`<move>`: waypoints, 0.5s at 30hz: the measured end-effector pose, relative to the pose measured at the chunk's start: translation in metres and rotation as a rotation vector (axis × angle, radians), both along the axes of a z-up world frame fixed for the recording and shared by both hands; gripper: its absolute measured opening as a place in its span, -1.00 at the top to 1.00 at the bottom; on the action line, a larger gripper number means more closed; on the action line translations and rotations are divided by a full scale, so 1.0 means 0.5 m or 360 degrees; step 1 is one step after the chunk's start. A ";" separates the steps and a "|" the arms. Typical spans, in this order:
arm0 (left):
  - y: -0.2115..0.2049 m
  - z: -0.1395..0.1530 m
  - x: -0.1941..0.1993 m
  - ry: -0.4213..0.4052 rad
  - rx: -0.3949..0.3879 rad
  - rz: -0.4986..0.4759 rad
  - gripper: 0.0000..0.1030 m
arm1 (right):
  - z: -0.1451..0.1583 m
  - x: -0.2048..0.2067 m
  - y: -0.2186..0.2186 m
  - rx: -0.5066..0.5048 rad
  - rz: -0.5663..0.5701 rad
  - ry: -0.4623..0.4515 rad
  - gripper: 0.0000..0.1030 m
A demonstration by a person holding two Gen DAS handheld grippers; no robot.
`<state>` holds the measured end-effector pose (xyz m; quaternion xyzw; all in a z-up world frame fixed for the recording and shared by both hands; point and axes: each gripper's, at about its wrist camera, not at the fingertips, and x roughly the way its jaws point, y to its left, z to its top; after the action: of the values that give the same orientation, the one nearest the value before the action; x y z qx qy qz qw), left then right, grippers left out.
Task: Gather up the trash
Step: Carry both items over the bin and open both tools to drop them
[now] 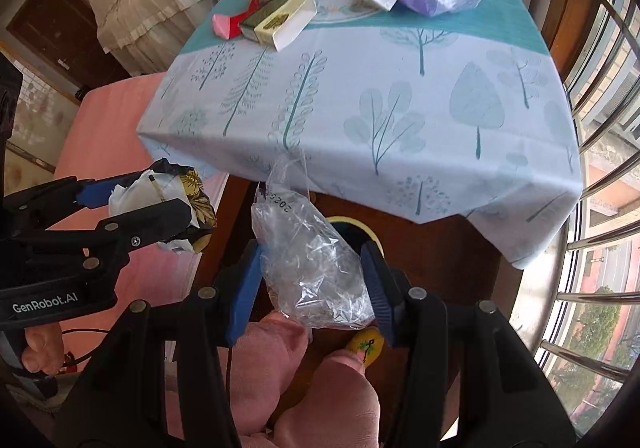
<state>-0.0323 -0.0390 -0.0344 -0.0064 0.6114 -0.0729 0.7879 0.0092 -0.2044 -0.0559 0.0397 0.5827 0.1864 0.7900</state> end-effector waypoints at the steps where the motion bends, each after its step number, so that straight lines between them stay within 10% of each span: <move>1: -0.003 -0.017 -0.009 0.0024 0.0006 -0.0008 -0.27 | -0.019 -0.012 0.000 0.0008 -0.0006 0.0031 0.09; 15: 0.039 -0.456 -0.010 0.0271 -0.0068 0.0017 -0.28 | -0.455 -0.087 -0.011 0.0004 -0.0350 0.0389 0.08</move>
<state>-0.0371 -0.0197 -0.2624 -0.0327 0.6743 -0.0810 0.7333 -0.0341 -0.2097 -0.2833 0.1266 0.6664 0.0933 0.7288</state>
